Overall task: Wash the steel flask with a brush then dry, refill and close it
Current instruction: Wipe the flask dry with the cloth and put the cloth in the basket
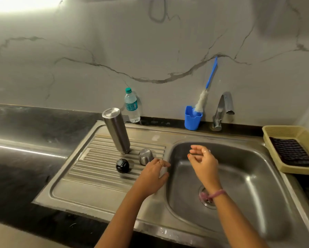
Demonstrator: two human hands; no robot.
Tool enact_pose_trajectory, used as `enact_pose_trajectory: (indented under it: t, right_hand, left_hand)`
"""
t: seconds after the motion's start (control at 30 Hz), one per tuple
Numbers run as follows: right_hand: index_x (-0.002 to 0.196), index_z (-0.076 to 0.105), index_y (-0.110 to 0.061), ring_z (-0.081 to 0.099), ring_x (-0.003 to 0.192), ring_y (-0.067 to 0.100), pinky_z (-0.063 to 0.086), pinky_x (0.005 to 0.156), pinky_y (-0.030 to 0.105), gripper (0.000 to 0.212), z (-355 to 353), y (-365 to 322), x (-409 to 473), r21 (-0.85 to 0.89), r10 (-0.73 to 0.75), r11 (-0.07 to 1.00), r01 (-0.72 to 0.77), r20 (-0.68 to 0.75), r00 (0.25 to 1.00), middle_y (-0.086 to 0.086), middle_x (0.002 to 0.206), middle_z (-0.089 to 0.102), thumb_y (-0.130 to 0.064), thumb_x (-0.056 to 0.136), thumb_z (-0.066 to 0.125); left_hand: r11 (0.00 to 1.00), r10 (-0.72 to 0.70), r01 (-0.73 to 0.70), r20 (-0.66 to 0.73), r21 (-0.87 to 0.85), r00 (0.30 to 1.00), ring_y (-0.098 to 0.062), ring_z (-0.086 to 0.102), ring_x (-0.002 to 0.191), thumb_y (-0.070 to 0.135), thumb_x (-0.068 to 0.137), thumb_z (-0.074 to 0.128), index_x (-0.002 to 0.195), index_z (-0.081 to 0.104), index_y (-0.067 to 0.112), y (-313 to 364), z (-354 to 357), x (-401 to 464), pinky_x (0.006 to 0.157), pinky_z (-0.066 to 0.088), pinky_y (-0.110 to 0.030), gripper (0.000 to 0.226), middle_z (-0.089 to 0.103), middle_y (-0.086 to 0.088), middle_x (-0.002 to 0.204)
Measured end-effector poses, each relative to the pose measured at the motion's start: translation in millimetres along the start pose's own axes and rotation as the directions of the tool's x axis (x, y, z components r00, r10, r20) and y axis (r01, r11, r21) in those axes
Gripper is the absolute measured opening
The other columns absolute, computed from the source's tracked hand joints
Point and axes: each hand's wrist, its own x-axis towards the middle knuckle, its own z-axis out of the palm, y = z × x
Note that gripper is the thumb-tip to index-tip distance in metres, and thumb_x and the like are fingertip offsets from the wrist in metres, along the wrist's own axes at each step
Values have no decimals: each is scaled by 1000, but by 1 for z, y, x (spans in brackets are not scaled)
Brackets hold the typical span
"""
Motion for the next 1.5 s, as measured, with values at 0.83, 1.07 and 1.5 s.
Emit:
enact_pose_trajectory:
  t: [0.83, 1.07, 1.5]
  right_hand:
    - [105, 62, -20, 62, 85, 3, 48, 63, 7, 19, 67, 15, -32, 66, 151, 987, -147, -73, 986, -4, 94, 67, -11, 88, 64]
    - [100, 63, -21, 66, 84, 11, 48, 63, 15, 17, 63, 18, -32, 69, 161, 986, -155, -102, 982, -4, 92, 69, -9, 89, 63]
    - [92, 63, -28, 67, 80, 16, 50, 67, 11, 23, 34, 48, -40, 55, 206, 978, -199, -175, 963, 0, 88, 70, -6, 86, 66]
  left_hand:
    - [873, -448, 276, -438, -403, 780, -31, 27, 148, 46, 72, 85, 157, 11, 5, -72, -164, 65, 118, 31, -50, 120, 26, -14, 162]
    - [864, -463, 251, -493, -436, 737, -29, 43, 135, 34, 74, 87, 151, 30, 4, -74, -155, 78, 113, 39, -42, 100, 37, -14, 148]
    - [869, -373, 19, -630, -494, 682, -17, 54, 107, 26, 64, 93, 127, 53, 9, -42, -172, 89, 93, 49, -27, 77, 48, -1, 117]
